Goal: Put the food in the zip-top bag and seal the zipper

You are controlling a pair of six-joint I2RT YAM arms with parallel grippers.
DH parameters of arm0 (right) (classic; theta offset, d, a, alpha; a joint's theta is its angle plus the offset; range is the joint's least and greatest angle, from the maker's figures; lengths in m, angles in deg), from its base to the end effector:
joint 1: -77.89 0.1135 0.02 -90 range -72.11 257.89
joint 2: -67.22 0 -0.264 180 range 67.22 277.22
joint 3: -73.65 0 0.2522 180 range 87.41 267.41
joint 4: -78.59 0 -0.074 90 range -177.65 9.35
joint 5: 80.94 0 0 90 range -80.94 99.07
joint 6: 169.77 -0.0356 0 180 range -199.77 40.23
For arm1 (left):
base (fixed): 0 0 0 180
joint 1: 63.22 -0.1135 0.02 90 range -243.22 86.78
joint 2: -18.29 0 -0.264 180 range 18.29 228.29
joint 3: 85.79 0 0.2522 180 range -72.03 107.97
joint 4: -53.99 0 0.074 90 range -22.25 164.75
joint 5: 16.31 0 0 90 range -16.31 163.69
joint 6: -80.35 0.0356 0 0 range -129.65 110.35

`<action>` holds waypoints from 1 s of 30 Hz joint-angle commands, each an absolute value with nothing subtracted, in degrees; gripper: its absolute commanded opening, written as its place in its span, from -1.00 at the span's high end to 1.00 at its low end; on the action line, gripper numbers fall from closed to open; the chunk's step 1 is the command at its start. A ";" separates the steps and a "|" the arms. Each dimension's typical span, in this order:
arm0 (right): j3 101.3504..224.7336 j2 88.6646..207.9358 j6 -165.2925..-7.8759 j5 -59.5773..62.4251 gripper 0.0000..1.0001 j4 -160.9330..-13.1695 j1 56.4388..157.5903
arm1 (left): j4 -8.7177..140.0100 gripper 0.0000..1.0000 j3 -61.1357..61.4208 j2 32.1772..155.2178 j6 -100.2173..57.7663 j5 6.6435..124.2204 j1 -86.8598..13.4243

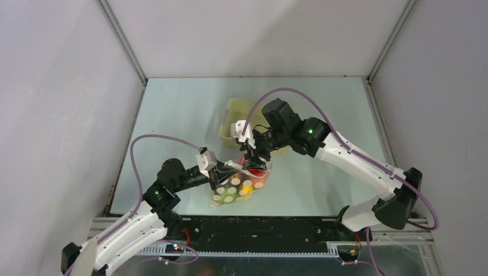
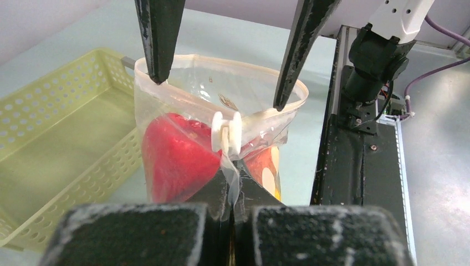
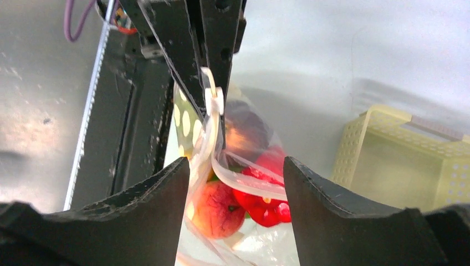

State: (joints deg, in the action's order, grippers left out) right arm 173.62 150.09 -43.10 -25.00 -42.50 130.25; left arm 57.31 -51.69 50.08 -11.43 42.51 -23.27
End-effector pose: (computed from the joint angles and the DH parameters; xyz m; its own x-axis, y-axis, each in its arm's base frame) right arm 0.1707 0.2540 0.3806 0.2175 -0.5282 -0.8208 -0.9738 -0.1746 -0.1457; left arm 0.1047 -0.1118 0.2609 -0.0429 0.0013 -0.9991 0.9453 0.3237 -0.0402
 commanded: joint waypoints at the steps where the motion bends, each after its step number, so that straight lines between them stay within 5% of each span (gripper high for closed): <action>1: 167.84 145.68 -53.87 -30.51 -0.34 -59.64 130.51 | 53.80 1.00 -50.33 49.12 -12.94 43.34 -23.15; 7: 166.07 146.55 -60.33 -32.38 -0.26 -69.57 131.07 | 49.00 1.00 -51.74 51.37 -13.51 39.33 -23.14; 30: 166.10 148.30 -56.02 -37.56 -0.05 -64.83 132.90 | 49.36 1.00 -52.40 47.88 -13.02 33.97 -23.16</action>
